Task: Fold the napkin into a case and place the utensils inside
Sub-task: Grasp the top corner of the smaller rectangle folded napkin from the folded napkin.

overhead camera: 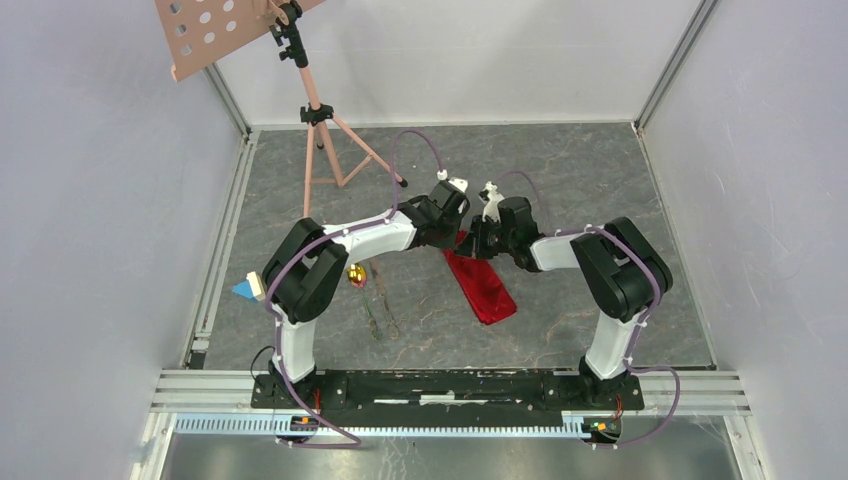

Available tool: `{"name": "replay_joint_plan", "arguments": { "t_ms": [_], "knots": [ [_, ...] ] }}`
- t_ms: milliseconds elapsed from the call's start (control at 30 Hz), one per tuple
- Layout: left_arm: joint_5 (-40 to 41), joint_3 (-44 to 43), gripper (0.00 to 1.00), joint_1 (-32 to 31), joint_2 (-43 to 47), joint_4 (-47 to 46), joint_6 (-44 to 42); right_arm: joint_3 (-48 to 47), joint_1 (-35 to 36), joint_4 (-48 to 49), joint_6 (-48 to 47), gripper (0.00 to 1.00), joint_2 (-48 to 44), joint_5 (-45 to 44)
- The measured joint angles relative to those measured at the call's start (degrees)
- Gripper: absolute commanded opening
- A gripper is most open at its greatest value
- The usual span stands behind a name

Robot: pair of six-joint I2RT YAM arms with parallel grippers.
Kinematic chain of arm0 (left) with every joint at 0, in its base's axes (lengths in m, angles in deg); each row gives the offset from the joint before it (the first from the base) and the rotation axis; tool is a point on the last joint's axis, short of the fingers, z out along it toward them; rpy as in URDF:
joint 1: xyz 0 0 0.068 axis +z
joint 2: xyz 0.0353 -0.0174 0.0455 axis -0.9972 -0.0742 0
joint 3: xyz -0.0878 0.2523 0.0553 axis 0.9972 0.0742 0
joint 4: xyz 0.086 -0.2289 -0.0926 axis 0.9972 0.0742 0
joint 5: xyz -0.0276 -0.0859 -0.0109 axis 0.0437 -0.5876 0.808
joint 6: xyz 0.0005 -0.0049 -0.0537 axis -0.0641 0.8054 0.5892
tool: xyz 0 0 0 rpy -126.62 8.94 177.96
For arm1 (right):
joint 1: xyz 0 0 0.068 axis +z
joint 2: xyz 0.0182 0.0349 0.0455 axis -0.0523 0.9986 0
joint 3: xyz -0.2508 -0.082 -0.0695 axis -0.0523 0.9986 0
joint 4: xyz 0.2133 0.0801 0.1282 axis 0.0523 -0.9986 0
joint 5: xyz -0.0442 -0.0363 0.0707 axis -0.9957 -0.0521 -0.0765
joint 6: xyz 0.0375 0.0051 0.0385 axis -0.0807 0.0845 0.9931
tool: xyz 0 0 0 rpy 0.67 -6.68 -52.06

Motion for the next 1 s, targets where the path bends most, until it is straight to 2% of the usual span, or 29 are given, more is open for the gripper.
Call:
{"name": "replay_joint_plan", "arguments": {
  "t_ms": [167, 333, 400, 500, 633, 767, 1000],
  "knots": [
    [-0.8, 0.0, 0.02, 0.2, 0.0, -0.8, 0.1, -2.2, 0.3, 1.4, 1.0, 0.02, 2.8, 0.5],
    [-0.8, 0.0, 0.02, 0.9, 0.0, -0.8, 0.4, -3.2, 0.1, 1.5, 0.5, 0.27, 3.5, 1.8],
    [-0.8, 0.0, 0.02, 1.0, 0.0, -0.7, 0.6, -2.8, -0.3, 1.5, 0.1, 0.33, 2.8, 2.6],
    [-1.0, 0.0, 0.02, 1.1, 0.0, -0.7, 0.9, -0.8, -1.2, 1.0, -0.6, 0.39, 0.1, 3.7],
    [-1.3, 0.0, 0.02, 1.3, 0.0, -0.7, 1.0, 1.0, -2.4, 0.0, -1.3, 0.42, -3.6, 4.2],
    [-1.4, 0.1, 0.02, 1.5, 0.0, -0.7, 1.0, 1.2, -2.8, -0.2, -1.7, 0.41, -5.3, 4.3],
    [-2.6, 0.1, 0.02, 1.6, 0.0, -0.7, 1.1, 0.3, -2.6, -0.1, -1.8, 0.14, -3.5, 4.9]
  ]
}}
